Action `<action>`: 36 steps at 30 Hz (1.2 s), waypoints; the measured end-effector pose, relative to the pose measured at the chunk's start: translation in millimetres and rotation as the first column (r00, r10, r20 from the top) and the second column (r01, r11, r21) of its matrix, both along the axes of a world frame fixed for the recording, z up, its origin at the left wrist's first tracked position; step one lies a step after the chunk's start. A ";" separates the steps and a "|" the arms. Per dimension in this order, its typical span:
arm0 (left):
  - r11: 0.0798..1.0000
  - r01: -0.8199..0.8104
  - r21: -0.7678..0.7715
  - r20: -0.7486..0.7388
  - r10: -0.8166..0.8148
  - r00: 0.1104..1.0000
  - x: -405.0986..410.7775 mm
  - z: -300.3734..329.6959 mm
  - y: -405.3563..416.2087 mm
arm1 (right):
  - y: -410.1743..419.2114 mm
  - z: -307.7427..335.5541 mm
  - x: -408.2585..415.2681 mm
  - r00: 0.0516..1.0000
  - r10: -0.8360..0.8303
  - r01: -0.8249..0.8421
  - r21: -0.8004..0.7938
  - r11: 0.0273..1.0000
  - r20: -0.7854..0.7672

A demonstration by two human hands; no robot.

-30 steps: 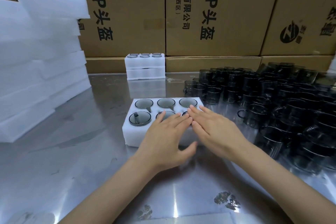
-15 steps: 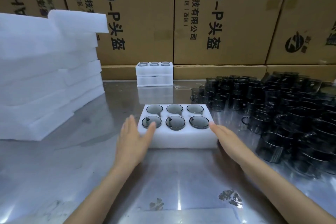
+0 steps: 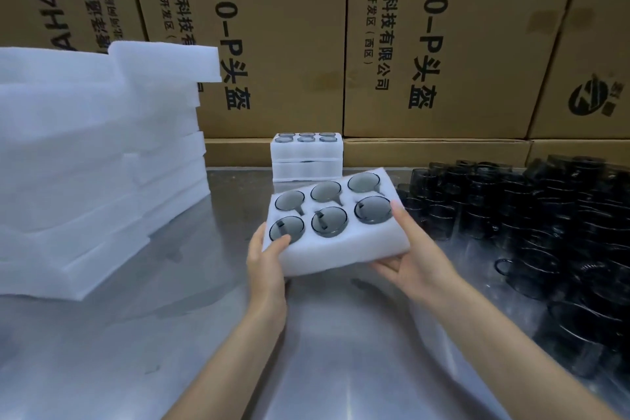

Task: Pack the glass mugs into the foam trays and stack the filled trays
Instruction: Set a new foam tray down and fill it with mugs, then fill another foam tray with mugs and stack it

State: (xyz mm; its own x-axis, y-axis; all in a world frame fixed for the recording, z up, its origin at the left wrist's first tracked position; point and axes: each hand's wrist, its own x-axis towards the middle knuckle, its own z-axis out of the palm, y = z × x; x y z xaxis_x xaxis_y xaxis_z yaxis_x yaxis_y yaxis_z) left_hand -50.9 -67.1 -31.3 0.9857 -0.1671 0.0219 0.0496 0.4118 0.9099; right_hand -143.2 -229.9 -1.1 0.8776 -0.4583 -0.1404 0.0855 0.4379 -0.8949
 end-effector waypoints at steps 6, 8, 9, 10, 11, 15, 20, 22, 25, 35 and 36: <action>0.989 -0.098 0.114 0.171 0.077 0.982 48.0 -3.0 -15.8 | -19.0 -2.3 67.7 0.989 -0.114 0.127 0.150 0.980 -0.094; 0.987 -0.020 0.158 0.229 -0.017 0.973 66.0 -2.3 -17.6 | -30.2 3.1 92.5 0.986 -0.138 0.152 0.144 0.978 -0.098; 0.973 0.009 0.229 0.270 -0.073 0.960 76.0 -4.9 -19.6 | -36.8 6.2 106.1 0.984 -0.152 0.164 0.146 0.976 -0.095; 0.926 0.013 0.377 0.319 -0.143 0.937 86.1 -11.1 -22.5 | -43.5 9.6 120.7 0.982 -0.168 0.180 0.152 0.972 -0.091; 0.787 -0.020 0.616 0.354 -0.254 0.900 92.1 -18.3 -24.3 | -50.1 13.8 136.0 0.979 -0.185 0.196 0.161 0.967 -0.082; 0.123 -0.365 0.923 0.363 -0.598 0.715 98.7 -46.8 -32.1 | -73.8 41.3 196.1 0.976 -0.219 0.215 0.194 0.957 -0.005; 0.163 -0.566 0.808 0.554 -0.537 0.637 103.0 -37.8 -40.1 | -98.4 85.7 267.4 0.979 -0.190 0.182 0.108 0.977 0.069; 0.089 -0.490 0.867 0.437 -0.608 0.663 99.0 -35.0 -41.6 | -102.6 94.8 294.6 0.979 -0.188 0.181 0.088 0.980 0.082; 0.042 -0.484 0.874 0.405 -0.615 0.677 104.1 -42.0 -42.2 | -107.6 100.9 333.0 0.975 -0.208 0.203 0.075 0.976 0.074; -0.072 -0.569 0.819 0.443 -0.551 0.707 116.8 -53.9 -41.1 | -126.5 76.0 380.6 0.992 -0.129 0.126 0.150 0.981 0.013; -0.063 -0.590 0.805 0.469 -0.541 0.698 115.5 -51.1 -43.7 | -127.3 75.6 381.9 0.991 -0.130 0.127 0.126 0.984 0.018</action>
State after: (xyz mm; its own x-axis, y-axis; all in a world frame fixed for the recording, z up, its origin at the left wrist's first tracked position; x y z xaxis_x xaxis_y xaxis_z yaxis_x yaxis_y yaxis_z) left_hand 64.6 -110.8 -82.4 0.7780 -0.5406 0.3202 -0.5773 -0.8162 0.0245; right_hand 238.8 -357.3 74.5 0.8169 -0.5477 -0.1808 0.1708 0.5292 -0.8311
